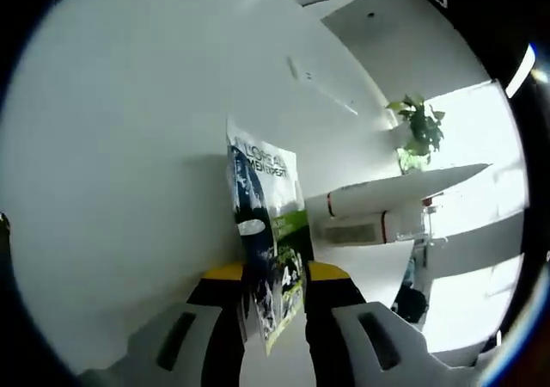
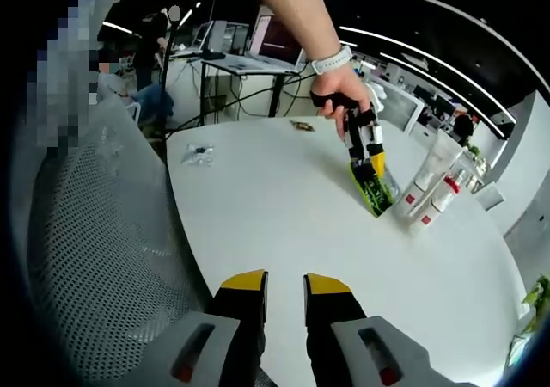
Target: Arrange the skincare products in the storage area until every visible bottle or jar stands upright without overlapping.
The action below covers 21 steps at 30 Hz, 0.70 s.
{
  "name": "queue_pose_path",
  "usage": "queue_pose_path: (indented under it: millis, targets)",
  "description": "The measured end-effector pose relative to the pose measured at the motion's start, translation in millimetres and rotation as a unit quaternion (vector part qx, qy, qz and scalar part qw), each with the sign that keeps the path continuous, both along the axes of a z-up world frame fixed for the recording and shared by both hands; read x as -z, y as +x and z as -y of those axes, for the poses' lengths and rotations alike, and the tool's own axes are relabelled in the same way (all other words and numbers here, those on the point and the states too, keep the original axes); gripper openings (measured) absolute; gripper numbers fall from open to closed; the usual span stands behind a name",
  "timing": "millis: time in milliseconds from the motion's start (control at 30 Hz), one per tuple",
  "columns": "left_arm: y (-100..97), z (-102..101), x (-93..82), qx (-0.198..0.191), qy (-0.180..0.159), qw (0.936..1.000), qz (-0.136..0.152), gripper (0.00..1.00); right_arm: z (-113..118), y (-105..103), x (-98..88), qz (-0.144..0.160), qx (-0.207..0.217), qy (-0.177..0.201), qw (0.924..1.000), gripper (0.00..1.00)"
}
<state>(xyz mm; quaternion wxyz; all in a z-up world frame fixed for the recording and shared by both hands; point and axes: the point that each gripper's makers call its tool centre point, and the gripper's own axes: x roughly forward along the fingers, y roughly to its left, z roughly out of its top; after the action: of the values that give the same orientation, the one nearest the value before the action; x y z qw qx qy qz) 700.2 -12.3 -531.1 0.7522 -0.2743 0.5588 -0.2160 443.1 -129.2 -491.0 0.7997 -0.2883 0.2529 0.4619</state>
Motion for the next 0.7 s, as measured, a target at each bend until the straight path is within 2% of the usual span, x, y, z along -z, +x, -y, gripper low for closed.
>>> queue_pose_path:
  millis: [333, 433, 700]
  targets:
    - [3.0, -23, 8.8, 0.017, 0.051, 0.9985, 0.004, 0.24, 0, 0, 0.8, -0.001, -0.001, -0.002, 1.0000, 0.10]
    - [3.3, -25, 10.3, 0.021, 0.058, 0.9980, 0.008, 0.20, 0, -1, 1.3, -0.003, -0.001, -0.003, 1.0000, 0.10]
    - [12.1, -23, 14.4, 0.029, 0.076, 0.9962, 0.032, 0.26, 0, -2, 2.9, -0.006, -0.002, -0.005, 1.0000, 0.09]
